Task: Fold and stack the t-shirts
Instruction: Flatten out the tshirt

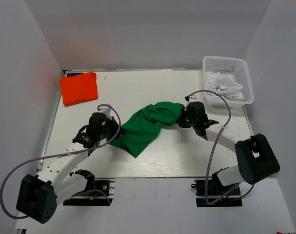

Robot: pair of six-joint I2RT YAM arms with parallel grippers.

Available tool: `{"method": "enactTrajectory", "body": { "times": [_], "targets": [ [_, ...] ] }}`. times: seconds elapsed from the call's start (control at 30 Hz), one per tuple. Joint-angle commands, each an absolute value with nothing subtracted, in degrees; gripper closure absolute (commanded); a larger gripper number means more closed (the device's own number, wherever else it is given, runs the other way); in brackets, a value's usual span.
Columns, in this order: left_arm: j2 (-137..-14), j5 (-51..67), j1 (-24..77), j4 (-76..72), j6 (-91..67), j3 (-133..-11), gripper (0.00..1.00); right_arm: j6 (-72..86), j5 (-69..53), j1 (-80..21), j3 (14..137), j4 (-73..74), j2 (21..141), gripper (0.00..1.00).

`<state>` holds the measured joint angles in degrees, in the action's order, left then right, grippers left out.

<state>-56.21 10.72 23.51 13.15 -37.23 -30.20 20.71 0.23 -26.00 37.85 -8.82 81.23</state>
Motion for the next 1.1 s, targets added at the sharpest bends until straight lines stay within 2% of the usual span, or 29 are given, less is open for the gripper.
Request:
{"method": "enactTrajectory", "body": {
  "times": [0.0, 0.17, 0.27, 0.6, 0.87, 1.07],
  "targets": [
    [-53.5, 4.8, 23.8, 15.5, -36.0, -35.1, 1.0, 18.8, 5.9, -26.0, 41.7, -11.7, 75.0, 1.0],
    [-48.0, -5.2, 23.8, 17.1, -35.2, -42.4, 1.0, 15.7, 11.0, -26.0, 43.6, -12.6, 65.9, 1.0],
    [-44.3, -8.0, 23.8, 14.7, -33.8, -45.3, 1.0, 13.2, 16.9, -25.9, 45.6, -13.6, 60.1, 1.0],
    [-30.9, -13.9, 23.3, 13.4, -28.7, -56.2, 1.0, 2.7, 25.8, -25.8, 54.2, -15.7, 44.9, 1.0],
    [-21.9, -14.9, 22.5, 15.5, -27.3, -62.3, 1.0, 0.1, 22.0, -25.9, 64.5, -7.2, 38.1, 1.0],
    [-23.3, -11.0, 22.5, 16.1, -26.6, -66.5, 1.0, 0.3, 19.0, -25.8, 67.8, -5.5, 35.4, 1.0]
  ]
}}
